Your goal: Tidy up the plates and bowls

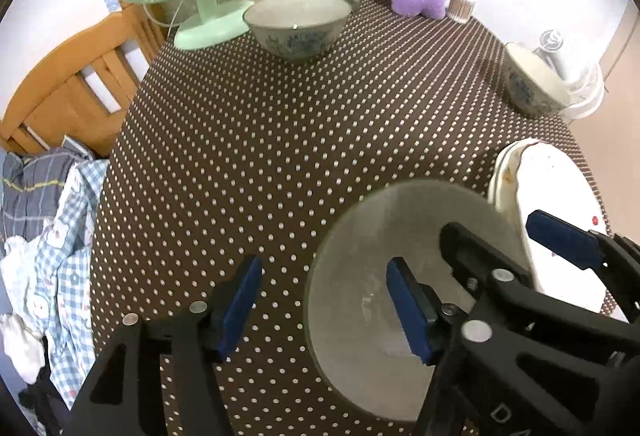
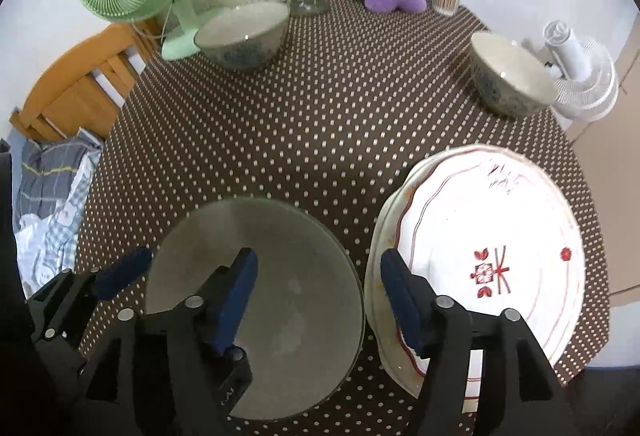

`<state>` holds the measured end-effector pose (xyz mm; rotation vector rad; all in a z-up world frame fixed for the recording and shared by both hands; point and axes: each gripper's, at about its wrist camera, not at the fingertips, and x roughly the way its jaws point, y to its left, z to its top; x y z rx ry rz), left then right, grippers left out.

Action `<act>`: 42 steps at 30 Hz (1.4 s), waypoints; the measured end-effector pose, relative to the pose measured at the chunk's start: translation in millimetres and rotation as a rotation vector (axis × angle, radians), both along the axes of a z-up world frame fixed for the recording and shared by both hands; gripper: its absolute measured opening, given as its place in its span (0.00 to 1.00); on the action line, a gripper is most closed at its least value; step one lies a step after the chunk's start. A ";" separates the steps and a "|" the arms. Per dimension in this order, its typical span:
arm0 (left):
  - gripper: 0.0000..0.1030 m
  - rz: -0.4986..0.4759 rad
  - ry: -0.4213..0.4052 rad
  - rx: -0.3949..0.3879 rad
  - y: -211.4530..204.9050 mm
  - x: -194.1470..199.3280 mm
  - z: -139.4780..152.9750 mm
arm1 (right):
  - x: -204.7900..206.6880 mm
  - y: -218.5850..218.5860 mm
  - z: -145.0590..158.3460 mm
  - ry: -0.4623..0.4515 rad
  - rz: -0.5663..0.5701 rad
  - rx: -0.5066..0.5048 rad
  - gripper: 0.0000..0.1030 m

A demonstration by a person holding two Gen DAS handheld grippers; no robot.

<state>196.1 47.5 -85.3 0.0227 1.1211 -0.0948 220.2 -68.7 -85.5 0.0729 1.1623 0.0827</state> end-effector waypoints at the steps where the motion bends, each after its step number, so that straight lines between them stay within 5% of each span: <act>1: 0.76 -0.009 -0.016 -0.006 1.2 -0.2 6.2 | 0.5 1.0 4.0 -0.007 -0.005 0.005 0.71; 14: 0.94 -0.019 -0.113 -0.045 10.5 13.0 54.1 | 15.6 5.5 52.7 -0.109 -0.030 -0.001 0.77; 31: 0.95 0.141 -0.221 -0.021 15.2 78.6 84.0 | 100.7 15.2 80.3 -0.210 0.124 0.025 0.77; 42: 0.93 0.232 -0.242 -0.009 20.1 126.1 75.2 | 156.9 24.6 70.6 -0.240 0.193 0.015 0.77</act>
